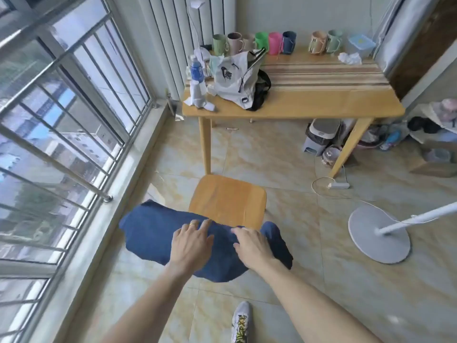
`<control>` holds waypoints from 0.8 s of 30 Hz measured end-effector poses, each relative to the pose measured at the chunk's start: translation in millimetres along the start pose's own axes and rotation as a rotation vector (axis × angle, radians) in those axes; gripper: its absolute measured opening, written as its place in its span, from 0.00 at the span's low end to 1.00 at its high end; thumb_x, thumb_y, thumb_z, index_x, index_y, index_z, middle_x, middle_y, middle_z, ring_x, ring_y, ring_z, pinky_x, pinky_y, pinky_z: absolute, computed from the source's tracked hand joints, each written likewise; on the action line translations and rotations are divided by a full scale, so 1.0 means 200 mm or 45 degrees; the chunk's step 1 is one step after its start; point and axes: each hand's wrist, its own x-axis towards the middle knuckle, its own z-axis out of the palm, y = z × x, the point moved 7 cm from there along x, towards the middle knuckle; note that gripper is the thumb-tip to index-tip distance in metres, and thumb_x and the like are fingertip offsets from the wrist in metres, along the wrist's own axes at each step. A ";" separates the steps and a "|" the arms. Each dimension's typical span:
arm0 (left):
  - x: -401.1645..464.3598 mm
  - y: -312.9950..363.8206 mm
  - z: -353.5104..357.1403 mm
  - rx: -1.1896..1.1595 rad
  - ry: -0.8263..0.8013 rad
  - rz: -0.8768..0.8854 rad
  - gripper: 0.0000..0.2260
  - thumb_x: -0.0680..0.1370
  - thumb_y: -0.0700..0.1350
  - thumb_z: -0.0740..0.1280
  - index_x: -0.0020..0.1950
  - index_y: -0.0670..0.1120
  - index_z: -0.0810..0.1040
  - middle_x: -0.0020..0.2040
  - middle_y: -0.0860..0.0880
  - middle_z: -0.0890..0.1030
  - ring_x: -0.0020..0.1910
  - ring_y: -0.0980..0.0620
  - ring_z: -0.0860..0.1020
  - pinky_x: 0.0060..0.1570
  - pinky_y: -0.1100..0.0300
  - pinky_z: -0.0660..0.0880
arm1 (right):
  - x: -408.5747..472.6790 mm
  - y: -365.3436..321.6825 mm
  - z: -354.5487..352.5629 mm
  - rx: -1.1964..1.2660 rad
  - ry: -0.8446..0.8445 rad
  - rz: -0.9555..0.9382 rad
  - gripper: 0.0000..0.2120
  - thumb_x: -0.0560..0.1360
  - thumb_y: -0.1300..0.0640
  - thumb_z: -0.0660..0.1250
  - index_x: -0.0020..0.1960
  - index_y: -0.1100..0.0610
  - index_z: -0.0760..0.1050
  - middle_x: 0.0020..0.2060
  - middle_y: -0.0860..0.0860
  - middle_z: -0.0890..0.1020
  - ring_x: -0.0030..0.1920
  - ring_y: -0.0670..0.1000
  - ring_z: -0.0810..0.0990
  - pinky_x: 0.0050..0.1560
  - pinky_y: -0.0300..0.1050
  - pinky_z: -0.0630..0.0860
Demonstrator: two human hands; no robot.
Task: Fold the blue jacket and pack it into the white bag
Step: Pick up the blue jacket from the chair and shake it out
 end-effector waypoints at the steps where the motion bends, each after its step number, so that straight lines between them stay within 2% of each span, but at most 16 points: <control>1: 0.02 -0.01 0.01 -0.017 -0.052 -0.011 0.20 0.82 0.56 0.56 0.74 0.56 0.68 0.66 0.50 0.79 0.62 0.45 0.78 0.60 0.51 0.72 | 0.03 0.00 0.00 0.026 -0.005 -0.008 0.14 0.82 0.59 0.62 0.65 0.57 0.80 0.61 0.56 0.83 0.61 0.61 0.80 0.47 0.50 0.72; 3: 0.07 -0.01 0.02 -0.017 -0.060 0.000 0.19 0.83 0.56 0.55 0.74 0.56 0.67 0.64 0.49 0.80 0.62 0.44 0.78 0.58 0.50 0.72 | 0.06 0.02 -0.04 0.110 0.039 0.000 0.12 0.82 0.60 0.61 0.55 0.59 0.84 0.55 0.55 0.84 0.55 0.61 0.82 0.46 0.52 0.74; 6: 0.13 0.03 -0.03 -0.056 -0.121 0.017 0.21 0.82 0.52 0.54 0.77 0.57 0.63 0.65 0.48 0.78 0.63 0.44 0.77 0.58 0.49 0.73 | 0.07 0.00 -0.23 0.239 0.199 -0.037 0.11 0.82 0.58 0.62 0.56 0.57 0.84 0.53 0.52 0.84 0.53 0.57 0.82 0.50 0.51 0.77; 9: 0.23 0.12 -0.21 -0.185 -0.009 0.062 0.24 0.82 0.50 0.57 0.78 0.57 0.62 0.68 0.49 0.74 0.63 0.43 0.75 0.55 0.49 0.74 | 0.06 0.00 -0.54 0.337 0.466 -0.129 0.09 0.82 0.58 0.64 0.56 0.57 0.82 0.53 0.49 0.84 0.54 0.52 0.80 0.51 0.43 0.73; 11: 0.31 0.22 -0.38 -0.270 0.109 0.122 0.20 0.81 0.48 0.59 0.73 0.55 0.67 0.70 0.49 0.72 0.64 0.42 0.74 0.53 0.48 0.77 | 0.02 0.03 -0.79 0.402 0.632 -0.175 0.06 0.81 0.59 0.65 0.54 0.56 0.81 0.51 0.48 0.83 0.53 0.50 0.80 0.49 0.39 0.69; 12: 0.34 0.27 -0.47 -0.290 0.175 0.169 0.15 0.80 0.46 0.60 0.67 0.53 0.71 0.70 0.49 0.73 0.63 0.42 0.74 0.51 0.47 0.77 | -0.02 0.05 -0.92 0.420 0.712 -0.205 0.06 0.80 0.60 0.66 0.53 0.55 0.81 0.50 0.47 0.83 0.51 0.49 0.79 0.48 0.36 0.67; 14: 0.41 0.41 -0.68 -0.311 0.308 0.226 0.07 0.79 0.43 0.61 0.57 0.50 0.73 0.61 0.47 0.79 0.56 0.41 0.76 0.43 0.49 0.75 | -0.11 0.10 -1.17 0.451 0.804 -0.265 0.05 0.79 0.60 0.67 0.52 0.55 0.81 0.48 0.46 0.82 0.49 0.47 0.80 0.47 0.36 0.69; 16: 0.44 0.56 -0.90 -0.439 0.390 0.229 0.06 0.79 0.41 0.60 0.55 0.50 0.71 0.46 0.44 0.83 0.44 0.39 0.78 0.35 0.50 0.69 | -0.22 0.19 -1.40 0.481 0.815 -0.299 0.04 0.78 0.57 0.68 0.49 0.53 0.82 0.44 0.43 0.82 0.46 0.47 0.81 0.46 0.40 0.73; 18: 0.46 0.74 -1.11 -0.651 0.455 0.271 0.10 0.79 0.39 0.59 0.57 0.51 0.70 0.41 0.42 0.84 0.40 0.36 0.78 0.35 0.47 0.71 | -0.32 0.32 -1.61 0.553 0.762 -0.292 0.09 0.76 0.49 0.67 0.41 0.51 0.82 0.34 0.44 0.83 0.38 0.48 0.81 0.42 0.43 0.73; 20: 0.44 0.94 -1.32 -0.862 0.509 0.352 0.13 0.78 0.37 0.59 0.56 0.53 0.71 0.42 0.44 0.84 0.41 0.39 0.80 0.40 0.45 0.76 | -0.43 0.46 -1.77 0.614 0.754 -0.267 0.16 0.78 0.45 0.67 0.36 0.52 0.83 0.30 0.48 0.84 0.35 0.49 0.82 0.40 0.44 0.73; 22: 0.39 1.16 -1.52 -1.080 0.603 0.486 0.17 0.77 0.34 0.58 0.57 0.54 0.74 0.45 0.52 0.85 0.46 0.49 0.82 0.46 0.48 0.78 | -0.53 0.64 -1.95 0.646 0.964 -0.269 0.12 0.80 0.49 0.69 0.42 0.52 0.86 0.37 0.46 0.88 0.41 0.46 0.85 0.46 0.44 0.78; 23: 0.35 1.28 -1.61 -1.185 0.648 0.577 0.18 0.77 0.32 0.57 0.57 0.52 0.75 0.48 0.56 0.84 0.50 0.54 0.82 0.51 0.53 0.78 | -0.57 0.74 -2.03 0.638 1.086 -0.260 0.06 0.79 0.52 0.70 0.51 0.53 0.86 0.45 0.46 0.88 0.49 0.46 0.84 0.52 0.44 0.80; 24: 0.30 1.39 -1.69 -1.286 0.673 0.671 0.18 0.77 0.30 0.57 0.57 0.49 0.76 0.50 0.58 0.84 0.54 0.55 0.81 0.55 0.56 0.77 | -0.58 0.84 -2.10 0.616 1.175 -0.217 0.12 0.78 0.56 0.72 0.61 0.53 0.82 0.56 0.47 0.86 0.59 0.48 0.81 0.62 0.44 0.78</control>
